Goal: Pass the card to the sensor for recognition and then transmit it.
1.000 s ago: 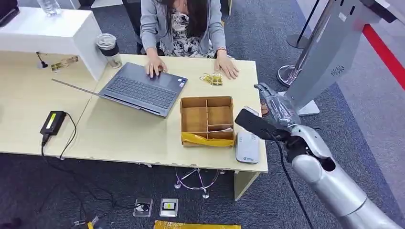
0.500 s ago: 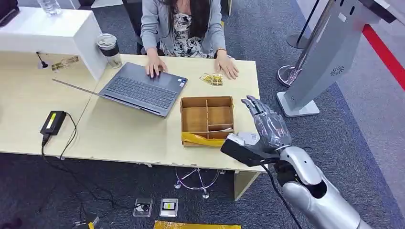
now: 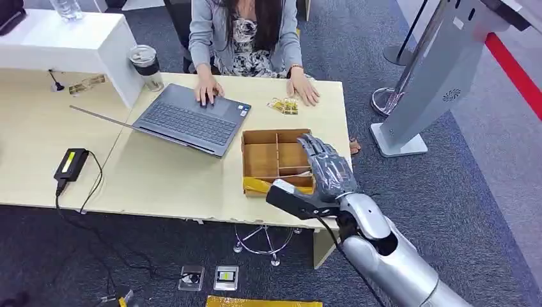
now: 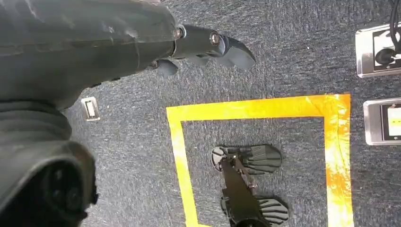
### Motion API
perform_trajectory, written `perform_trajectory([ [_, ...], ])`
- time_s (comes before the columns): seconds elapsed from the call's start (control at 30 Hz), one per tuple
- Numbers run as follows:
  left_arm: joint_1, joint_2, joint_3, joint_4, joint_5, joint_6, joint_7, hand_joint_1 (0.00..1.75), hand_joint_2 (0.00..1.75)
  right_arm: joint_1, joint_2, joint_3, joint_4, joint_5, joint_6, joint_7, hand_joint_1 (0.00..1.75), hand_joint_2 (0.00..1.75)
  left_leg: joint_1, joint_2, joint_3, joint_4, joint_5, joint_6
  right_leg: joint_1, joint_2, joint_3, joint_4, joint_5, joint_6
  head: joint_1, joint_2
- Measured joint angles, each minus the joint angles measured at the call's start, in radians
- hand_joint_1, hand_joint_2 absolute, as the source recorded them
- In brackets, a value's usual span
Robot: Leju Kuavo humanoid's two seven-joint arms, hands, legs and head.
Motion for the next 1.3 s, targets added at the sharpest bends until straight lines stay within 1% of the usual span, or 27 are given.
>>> perform_trajectory([
  [0.13,0.0,0.0,0.0,0.0,0.0,0.0,0.0,0.0,0.0,-0.021,0.049,0.013,0.065,0.005,-0.002,-0.009,0.0,1.75,0.0,0.0,0.0,0.0,0.0,0.0,0.0,0.0,0.0,0.0,0.0,0.0,0.0,0.0],
  [0.27,0.002,0.0,0.0,0.0,0.007,0.002,0.0,0.0,0.0,-0.041,0.083,0.025,0.11,0.027,-0.028,-0.014,0.0,1.75,0.0,0.0,0.0,0.0,0.0,0.0,0.0,0.0,0.0,0.0,0.0,0.0,0.0,0.0],
  [0.33,0.003,0.0,0.0,0.0,0.01,0.003,0.0,0.0,0.0,-0.049,0.096,0.027,0.128,0.031,-0.03,-0.014,0.0,1.75,0.0,0.0,0.0,0.0,0.0,0.0,0.0,0.0,0.0,0.0,0.0,0.0,0.0,0.0],
  [0.57,0.006,0.0,0.001,0.0,0.012,0.002,0.0,0.0,0.0,-0.06,0.127,0.039,0.173,0.035,-0.02,-0.016,0.0,1.75,0.0,0.0,0.0,0.0,0.0,0.0,0.0,0.0,0.0,0.0,0.0,0.0,0.0,0.0],
  [0.83,0.006,0.0,0.0,0.0,0.01,0.0,0.0,0.0,0.0,-0.062,0.135,0.039,0.2,0.037,-0.005,-0.016,0.0,1.75,0.0,0.0,0.0,0.0,0.0,0.0,0.0,0.0,0.0,0.0,0.0,0.0,0.0,0.0],
  [0.87,0.006,0.0,0.0,0.0,0.01,0.0,0.0,0.0,0.0,-0.062,0.136,0.039,0.202,0.037,-0.003,-0.016,1.73,1.75,0.0,0.0,0.0,0.0,0.0,0.0,0.0,0.0,0.0,0.0,0.0,0.0,0.0,0.0],
  [0.9,0.006,0.0,0.0,0.0,0.01,0.0,0.0,0.0,0.0,-0.062,0.136,0.039,0.204,0.035,-0.001,-0.016,1.75,1.75,0.0,0.0,0.0,0.0,0.0,0.0,0.0,0.0,0.0,0.0,0.0,0.0,0.0,0.0],
  [0.93,0.007,0.0,0.0,0.0,0.01,0.0,0.0,0.0,0.0,-0.062,0.136,0.039,0.206,0.034,0.001,-0.016,1.75,1.75,0.0,0.0,0.0,0.0,0.0,0.0,0.0,0.0,0.0,0.0,0.0,0.0,0.0,0.0],
  [0.97,0.007,0.0,0.0,0.0,0.01,0.0,0.0,0.0,0.0,-0.062,0.136,0.039,0.208,0.034,0.004,-0.016,1.48,1.75,0.0,0.0,0.0,0.0,0.0,0.0,0.0,0.0,0.0,0.0,0.0,0.0,0.0,0.0],
  [1.0,0.007,0.0,0.0,0.0,0.01,0.0,0.0,0.0,0.0,-0.062,0.136,0.039,0.21,0.034,0.008,-0.017,0.0,1.75,0.0,0.0,0.0,0.0,0.0,0.0,0.0,0.0,0.0,0.0,0.0,0.0,0.0,0.0],
  [1.3,0.009,0.001,0.0,0.0,0.014,-0.001,0.0,0.0,0.0,-0.062,0.136,0.048,0.219,0.05,0.019,-0.017,0.0,1.75,0.0,0.0,0.0,0.0,0.0,0.0,0.0,0.0,0.0,0.0,0.0,0.0,0.0,0.0],
])
